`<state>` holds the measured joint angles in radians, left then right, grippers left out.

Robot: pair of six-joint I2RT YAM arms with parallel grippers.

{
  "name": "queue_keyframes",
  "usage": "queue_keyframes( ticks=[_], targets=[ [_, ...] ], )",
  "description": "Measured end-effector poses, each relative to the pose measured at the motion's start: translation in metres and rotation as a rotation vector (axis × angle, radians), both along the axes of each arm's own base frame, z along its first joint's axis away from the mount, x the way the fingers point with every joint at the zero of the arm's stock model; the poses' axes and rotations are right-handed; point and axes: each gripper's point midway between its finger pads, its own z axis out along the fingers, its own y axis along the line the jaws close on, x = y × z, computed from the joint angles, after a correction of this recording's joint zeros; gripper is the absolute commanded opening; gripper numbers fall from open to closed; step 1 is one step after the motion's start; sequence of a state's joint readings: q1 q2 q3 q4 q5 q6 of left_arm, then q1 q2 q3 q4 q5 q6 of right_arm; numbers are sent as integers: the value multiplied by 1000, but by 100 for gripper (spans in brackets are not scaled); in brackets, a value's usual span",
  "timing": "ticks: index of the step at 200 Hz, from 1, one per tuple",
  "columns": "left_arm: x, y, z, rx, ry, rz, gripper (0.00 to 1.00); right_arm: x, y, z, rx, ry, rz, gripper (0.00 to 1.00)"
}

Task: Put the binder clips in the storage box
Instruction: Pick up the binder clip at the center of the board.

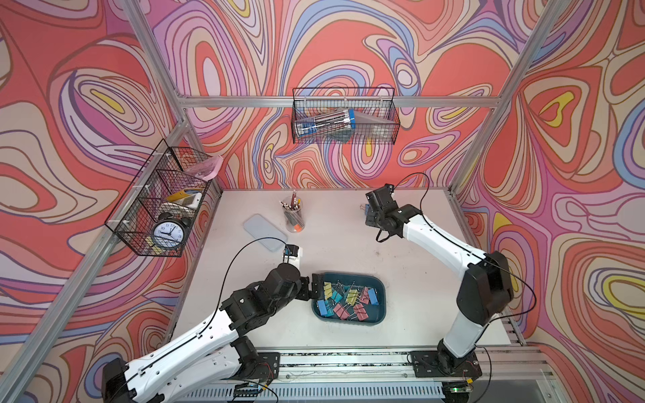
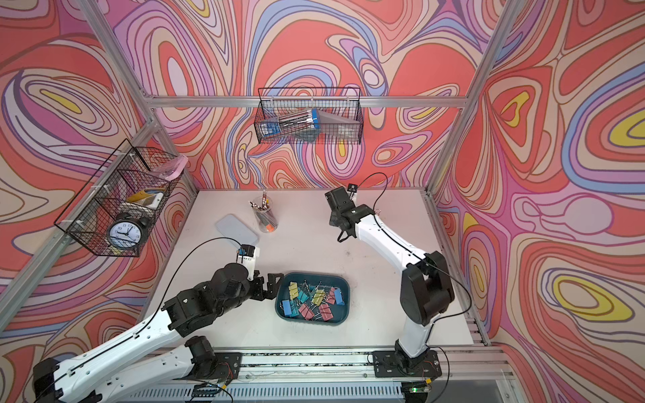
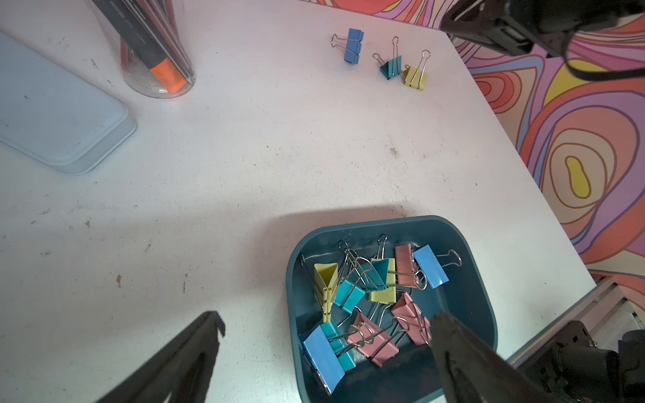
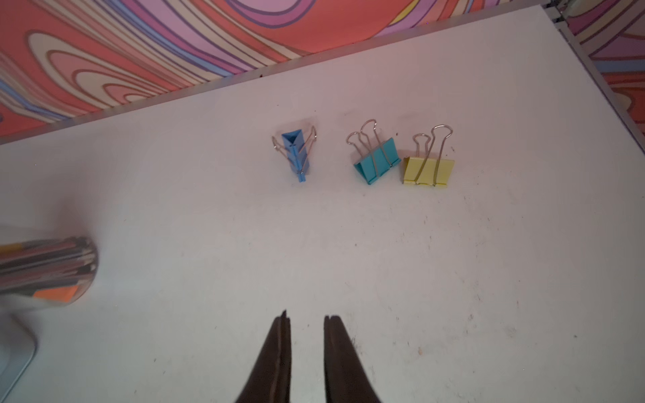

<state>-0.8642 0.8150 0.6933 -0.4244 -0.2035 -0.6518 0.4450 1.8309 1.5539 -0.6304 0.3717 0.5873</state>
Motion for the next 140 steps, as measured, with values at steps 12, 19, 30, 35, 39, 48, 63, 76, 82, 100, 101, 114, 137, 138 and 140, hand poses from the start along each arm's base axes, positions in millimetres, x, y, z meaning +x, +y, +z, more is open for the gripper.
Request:
queue_keyframes(
  ticks=[12,19,30,35,39,48,63,76,82,100,101,114,137,138,140],
  targets=[
    [0,0,0,1,1,0,99,21,-10,-19,18,23,-26,26],
    [0,0,0,2,1,0,99,32,-15,-32,27,42,-37,28],
    [0,0,-1,3,2,0,99,47,-19,-49,29,64,-34,33],
    [0,0,-1,3,2,0,99,54,-19,-56,29,70,-31,38],
    [0,0,-1,3,2,0,99,58,-18,-61,31,76,-27,40],
    [0,0,-1,3,3,0,99,70,-15,-70,20,81,-7,42],
    [0,0,-2,8,7,0,99,85,-7,-81,16,81,22,42],
    [1,0,-5,15,12,0,99,97,-2,-87,12,78,45,42],
    [1,-1,-6,18,14,0,99,102,1,-89,11,75,55,41],
    [1,-1,-8,25,19,0,99,114,4,-95,7,69,76,40],
    [1,-1,-8,25,20,-1,99,115,4,-95,7,69,76,40],
    [1,-1,-9,31,20,-3,99,121,3,-99,6,68,86,37],
    [2,-2,-11,43,24,-6,99,128,-1,-107,11,74,93,31],
    [2,-2,-11,43,24,-7,99,128,-1,-107,12,74,92,31],
    [2,-2,-12,45,25,-7,99,128,-1,-107,12,75,94,30]
  ],
)
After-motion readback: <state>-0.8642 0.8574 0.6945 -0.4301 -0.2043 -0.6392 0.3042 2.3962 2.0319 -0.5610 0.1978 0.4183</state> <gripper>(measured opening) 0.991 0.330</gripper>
